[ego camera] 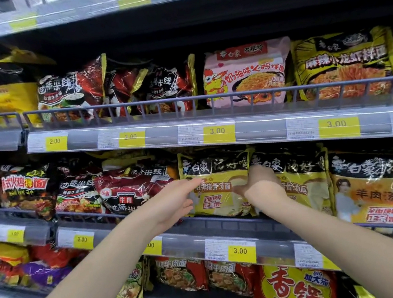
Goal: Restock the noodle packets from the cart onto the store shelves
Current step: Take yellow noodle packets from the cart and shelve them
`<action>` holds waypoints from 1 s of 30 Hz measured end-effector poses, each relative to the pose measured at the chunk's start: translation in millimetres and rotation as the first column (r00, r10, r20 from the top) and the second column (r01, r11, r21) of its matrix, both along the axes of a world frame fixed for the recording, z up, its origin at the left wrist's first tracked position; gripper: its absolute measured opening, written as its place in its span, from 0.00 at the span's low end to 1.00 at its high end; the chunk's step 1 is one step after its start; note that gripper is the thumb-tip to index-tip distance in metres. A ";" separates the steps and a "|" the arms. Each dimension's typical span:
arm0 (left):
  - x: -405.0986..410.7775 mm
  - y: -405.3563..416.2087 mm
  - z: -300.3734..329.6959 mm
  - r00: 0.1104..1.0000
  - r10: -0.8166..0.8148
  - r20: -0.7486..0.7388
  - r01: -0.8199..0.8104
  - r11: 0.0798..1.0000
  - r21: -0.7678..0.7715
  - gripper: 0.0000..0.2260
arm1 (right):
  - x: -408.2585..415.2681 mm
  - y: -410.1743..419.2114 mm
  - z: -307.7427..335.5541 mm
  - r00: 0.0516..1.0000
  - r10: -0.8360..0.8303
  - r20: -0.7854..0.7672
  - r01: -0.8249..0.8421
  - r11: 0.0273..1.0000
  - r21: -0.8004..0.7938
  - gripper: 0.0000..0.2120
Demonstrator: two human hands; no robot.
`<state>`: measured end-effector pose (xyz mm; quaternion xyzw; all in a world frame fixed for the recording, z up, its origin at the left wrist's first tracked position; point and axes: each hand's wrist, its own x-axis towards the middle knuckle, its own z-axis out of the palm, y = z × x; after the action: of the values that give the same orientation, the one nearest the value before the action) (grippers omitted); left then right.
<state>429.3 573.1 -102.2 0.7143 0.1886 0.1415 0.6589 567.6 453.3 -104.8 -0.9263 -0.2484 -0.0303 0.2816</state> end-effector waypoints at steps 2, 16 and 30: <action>9.7 -4.7 4.2 0.999 0.045 -0.022 -0.046 0.999 -0.008 0.21 | -2.0 -1.8 0.2 0.999 -0.018 0.040 0.018 1.000 -0.019 0.17; 62.8 -1.3 -9.6 0.964 0.234 -0.128 -0.236 0.972 0.006 0.18 | 12.5 11.4 -7.3 0.999 -0.046 -0.001 0.045 0.992 -0.122 0.21; 52.5 -33.2 -8.9 0.965 0.253 -0.074 -0.212 0.912 0.352 0.19 | -18.2 -50.0 8.7 0.980 -0.028 0.195 0.058 0.987 -0.149 0.11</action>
<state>481.8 540.0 -111.1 0.7970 0.2835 0.2069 0.4915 549.4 403.2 -96.1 -0.9432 -0.2558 -0.1064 0.1833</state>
